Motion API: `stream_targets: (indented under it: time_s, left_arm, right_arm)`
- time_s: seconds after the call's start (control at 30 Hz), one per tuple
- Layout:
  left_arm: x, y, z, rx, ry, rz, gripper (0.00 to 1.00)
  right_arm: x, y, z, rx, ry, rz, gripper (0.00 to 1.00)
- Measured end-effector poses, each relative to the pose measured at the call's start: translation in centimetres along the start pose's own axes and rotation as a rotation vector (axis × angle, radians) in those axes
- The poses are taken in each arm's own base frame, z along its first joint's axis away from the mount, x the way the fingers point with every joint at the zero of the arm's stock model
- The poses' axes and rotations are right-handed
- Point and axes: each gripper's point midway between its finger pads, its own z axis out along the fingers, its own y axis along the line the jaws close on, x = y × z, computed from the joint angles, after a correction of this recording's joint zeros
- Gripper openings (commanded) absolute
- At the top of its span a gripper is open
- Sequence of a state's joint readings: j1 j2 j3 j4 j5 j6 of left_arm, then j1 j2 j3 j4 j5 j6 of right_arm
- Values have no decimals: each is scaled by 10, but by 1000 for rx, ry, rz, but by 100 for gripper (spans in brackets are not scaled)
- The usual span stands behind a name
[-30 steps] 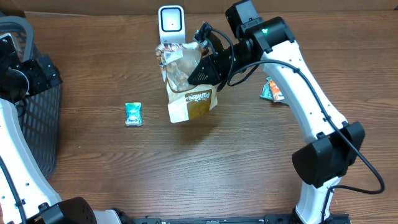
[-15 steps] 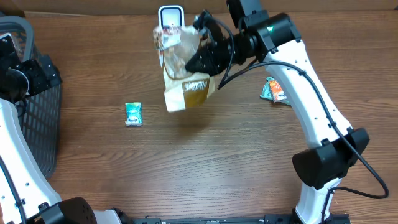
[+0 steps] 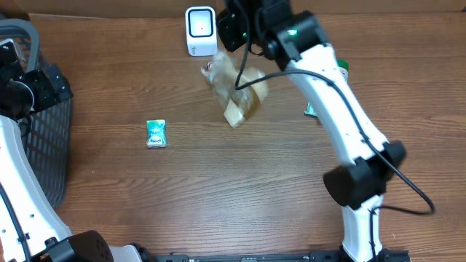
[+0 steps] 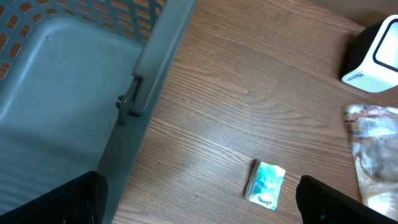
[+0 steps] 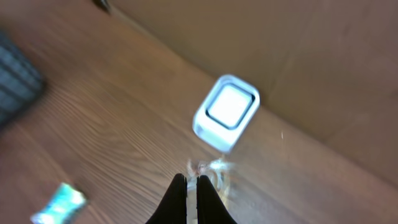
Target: Scan the item barcode
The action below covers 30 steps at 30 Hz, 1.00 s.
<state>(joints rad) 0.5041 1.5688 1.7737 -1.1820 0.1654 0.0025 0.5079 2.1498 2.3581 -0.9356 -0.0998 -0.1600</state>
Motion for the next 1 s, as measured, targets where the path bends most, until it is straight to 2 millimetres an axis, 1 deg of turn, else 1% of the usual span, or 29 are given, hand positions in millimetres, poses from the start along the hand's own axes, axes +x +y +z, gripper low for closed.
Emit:
stream_targets:
  time_s: [0.03, 0.1, 0.2, 0.3, 0.33, 0.37, 0.47, 0.5, 0.57, 0.6, 0.67, 0.77, 0.83, 0.9, 0.93, 1.0]
  left_arm:
    - [0, 0, 0, 0, 0, 0, 100]
    - [0, 0, 0, 0, 0, 0, 99]
    - [0, 0, 0, 0, 0, 0, 100]
    - [0, 0, 0, 0, 0, 0, 100]
    - [0, 0, 0, 0, 0, 0, 100]
    - [0, 0, 0, 0, 1, 0, 100]
    - [0, 0, 0, 0, 0, 0, 100]
    - [0, 0, 0, 0, 0, 0, 100]
    - [0, 0, 0, 0, 1, 0, 100]
    - [0, 0, 0, 0, 1, 0, 100]
    - [0, 0, 0, 0, 1, 0, 100]
    - [0, 0, 0, 0, 0, 0, 100]
    - [0, 0, 0, 0, 0, 0, 100]
    - [0, 0, 0, 0, 0, 0, 99]
    - [0, 0, 0, 0, 0, 0, 100]
    - [0, 0, 0, 0, 0, 0, 99]
  right_arm:
    - [11, -1, 11, 5, 36, 4, 4]
    - [43, -1, 33, -3, 144, 26, 4]
    - [90, 4, 56, -32, 300, 72, 4]
    - [116, 5, 66, -48, 386, 109, 4]
    - [120, 5, 67, -48, 402, 116, 9]
    - [123, 3, 66, -48, 410, 126, 20]
    - [125, -13, 64, -44, 410, 166, 41]
    - [126, -21, 63, -42, 409, 185, 48]
    - [128, -39, 60, -64, 400, 212, 56]
    - [130, -49, 58, -80, 395, 230, 64]
    - [135, -66, 54, -118, 385, 263, 73]
    - [155, -94, 49, -178, 393, 304, 79]
    - [168, -106, 50, -212, 396, 314, 81]
    - [185, -109, 55, -257, 415, 312, 85]
    - [195, -106, 59, -284, 429, 309, 86]
    - [210, -99, 69, -331, 438, 290, 86]
